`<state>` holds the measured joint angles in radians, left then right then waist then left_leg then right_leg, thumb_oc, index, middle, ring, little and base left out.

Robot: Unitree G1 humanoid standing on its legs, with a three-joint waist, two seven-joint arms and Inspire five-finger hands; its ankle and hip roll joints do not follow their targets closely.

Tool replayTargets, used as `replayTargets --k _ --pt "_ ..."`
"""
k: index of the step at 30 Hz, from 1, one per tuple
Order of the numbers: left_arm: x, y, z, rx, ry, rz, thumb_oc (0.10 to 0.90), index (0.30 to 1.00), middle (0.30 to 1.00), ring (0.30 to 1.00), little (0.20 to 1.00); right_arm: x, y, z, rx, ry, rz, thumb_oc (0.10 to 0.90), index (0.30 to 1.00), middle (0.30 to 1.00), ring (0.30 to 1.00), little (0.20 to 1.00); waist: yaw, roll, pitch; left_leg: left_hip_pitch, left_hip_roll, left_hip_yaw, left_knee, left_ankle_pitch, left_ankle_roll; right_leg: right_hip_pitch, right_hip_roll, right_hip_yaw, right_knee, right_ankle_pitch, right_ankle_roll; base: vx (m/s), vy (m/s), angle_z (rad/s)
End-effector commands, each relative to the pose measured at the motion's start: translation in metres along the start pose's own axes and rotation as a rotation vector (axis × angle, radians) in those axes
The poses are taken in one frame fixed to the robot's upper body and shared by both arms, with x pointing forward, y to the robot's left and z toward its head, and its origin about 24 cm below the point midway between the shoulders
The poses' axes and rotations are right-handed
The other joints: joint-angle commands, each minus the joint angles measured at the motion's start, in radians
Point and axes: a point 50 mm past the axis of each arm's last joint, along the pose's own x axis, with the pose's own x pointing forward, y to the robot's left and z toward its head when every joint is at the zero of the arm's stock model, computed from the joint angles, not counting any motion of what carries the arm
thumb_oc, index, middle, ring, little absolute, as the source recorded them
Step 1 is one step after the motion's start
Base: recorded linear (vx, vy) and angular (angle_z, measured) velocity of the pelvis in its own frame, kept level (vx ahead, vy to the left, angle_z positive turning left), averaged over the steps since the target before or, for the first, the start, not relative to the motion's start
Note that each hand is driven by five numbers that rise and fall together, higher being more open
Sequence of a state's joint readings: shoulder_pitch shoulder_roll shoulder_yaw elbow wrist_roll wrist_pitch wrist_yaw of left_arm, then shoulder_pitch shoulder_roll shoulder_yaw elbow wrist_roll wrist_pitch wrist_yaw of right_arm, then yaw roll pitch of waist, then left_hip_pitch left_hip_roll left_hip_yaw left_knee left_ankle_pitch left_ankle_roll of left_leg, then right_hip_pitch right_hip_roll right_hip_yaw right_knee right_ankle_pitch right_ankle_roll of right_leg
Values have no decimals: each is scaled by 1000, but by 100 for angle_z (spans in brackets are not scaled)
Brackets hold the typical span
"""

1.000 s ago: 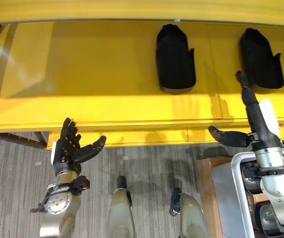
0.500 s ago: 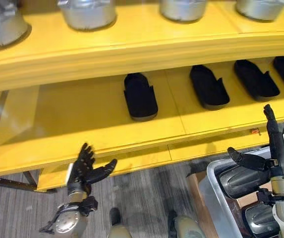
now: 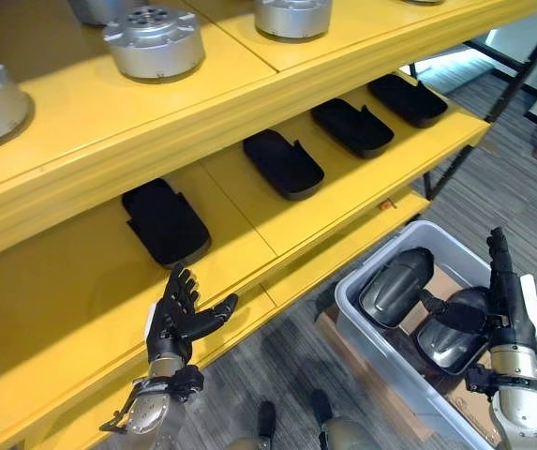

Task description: Move parts from the plastic box to the shelf.

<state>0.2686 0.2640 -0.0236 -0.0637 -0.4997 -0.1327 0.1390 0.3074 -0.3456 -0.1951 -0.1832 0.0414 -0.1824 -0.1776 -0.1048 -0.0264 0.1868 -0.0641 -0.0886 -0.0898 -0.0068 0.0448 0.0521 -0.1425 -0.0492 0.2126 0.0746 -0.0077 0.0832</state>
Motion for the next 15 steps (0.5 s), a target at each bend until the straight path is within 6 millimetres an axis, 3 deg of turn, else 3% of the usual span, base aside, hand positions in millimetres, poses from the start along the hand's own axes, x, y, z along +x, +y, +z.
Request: replayTargets --k 1,6,15 --pt "4 -2 43 20 -234 -62 900 1000 1000 1000 1000 23 -5 43 77 -248 -30 900 1000 1000 1000 1000 12 18 -37 -15 29 -23 -3 -24 -26 127 91 2 -68 -43 -12 40 146 -56" --pt "6 -3 43 26 -235 -66 900 1000 1000 1000 1000 25 3 44 123 -245 -3 900 1000 1000 1000 1000 -1 14 -46 12 38 50 -10 -46 -11 118 89 62 -56 -35 7 38 114 -51" --pt "6 -1 41 48 -226 -51 900 1000 1000 1000 1000 22 5 43 143 -241 -19 900 1000 1000 1000 1000 -28 19 -46 50 35 125 -33 -68 15 83 92 126 0 -39 42 25 95 -29"
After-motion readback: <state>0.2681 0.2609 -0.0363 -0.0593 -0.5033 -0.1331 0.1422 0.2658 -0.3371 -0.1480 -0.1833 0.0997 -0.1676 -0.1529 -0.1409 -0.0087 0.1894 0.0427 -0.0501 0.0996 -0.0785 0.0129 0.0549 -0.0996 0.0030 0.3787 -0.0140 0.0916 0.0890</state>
